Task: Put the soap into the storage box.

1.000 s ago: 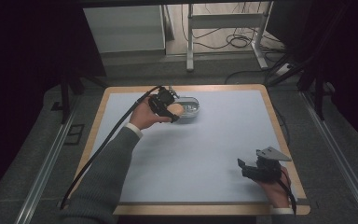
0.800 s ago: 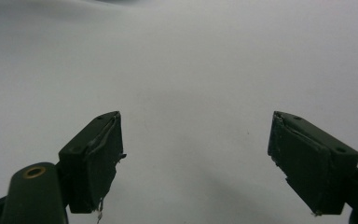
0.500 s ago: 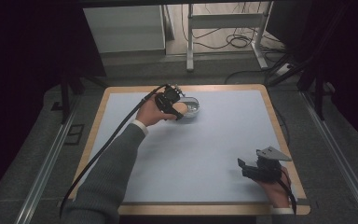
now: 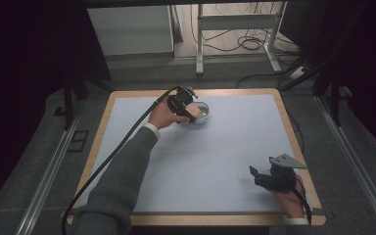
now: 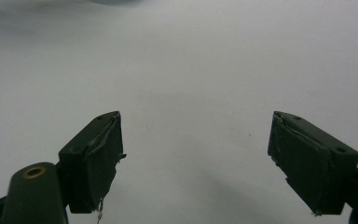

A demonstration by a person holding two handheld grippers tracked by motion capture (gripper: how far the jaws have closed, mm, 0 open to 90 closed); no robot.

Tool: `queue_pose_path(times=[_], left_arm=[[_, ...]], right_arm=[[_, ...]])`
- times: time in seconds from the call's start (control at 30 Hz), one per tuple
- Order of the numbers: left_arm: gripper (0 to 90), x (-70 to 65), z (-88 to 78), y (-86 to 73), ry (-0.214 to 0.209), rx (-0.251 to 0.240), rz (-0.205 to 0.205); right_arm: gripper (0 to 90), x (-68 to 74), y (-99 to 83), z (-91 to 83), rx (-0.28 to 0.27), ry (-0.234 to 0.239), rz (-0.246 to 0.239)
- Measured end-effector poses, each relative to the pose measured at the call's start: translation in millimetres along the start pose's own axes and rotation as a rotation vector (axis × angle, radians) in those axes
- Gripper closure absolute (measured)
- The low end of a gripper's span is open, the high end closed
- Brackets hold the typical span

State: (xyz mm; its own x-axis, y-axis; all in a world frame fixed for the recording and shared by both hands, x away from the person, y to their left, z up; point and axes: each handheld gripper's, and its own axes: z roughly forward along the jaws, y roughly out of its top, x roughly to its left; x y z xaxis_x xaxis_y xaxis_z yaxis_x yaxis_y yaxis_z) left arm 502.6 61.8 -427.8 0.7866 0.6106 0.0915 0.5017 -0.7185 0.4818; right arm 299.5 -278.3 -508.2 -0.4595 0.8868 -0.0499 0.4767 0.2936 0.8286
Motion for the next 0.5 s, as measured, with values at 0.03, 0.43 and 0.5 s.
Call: queue_pose_path(times=[0.03, 0.43, 0.5], left_arm=[[32.8, 0.2, 1.1, 0.9, 0.001, 0.004, 0.000], [32.8, 3.4, 10.8, 9.8, -0.009, 0.003, -0.007], [32.8, 5.1, 13.8, 10.3, -0.012, 0.008, -0.009]], right_arm=[[17.9, 0.1, 0.0, 0.0, 0.001, 0.000, 0.001], [17.9, 0.9, 0.9, -0.8, -0.006, 0.000, 0.000], [17.8, 0.8, 1.0, -0.9, -0.006, -0.001, 0.000]])
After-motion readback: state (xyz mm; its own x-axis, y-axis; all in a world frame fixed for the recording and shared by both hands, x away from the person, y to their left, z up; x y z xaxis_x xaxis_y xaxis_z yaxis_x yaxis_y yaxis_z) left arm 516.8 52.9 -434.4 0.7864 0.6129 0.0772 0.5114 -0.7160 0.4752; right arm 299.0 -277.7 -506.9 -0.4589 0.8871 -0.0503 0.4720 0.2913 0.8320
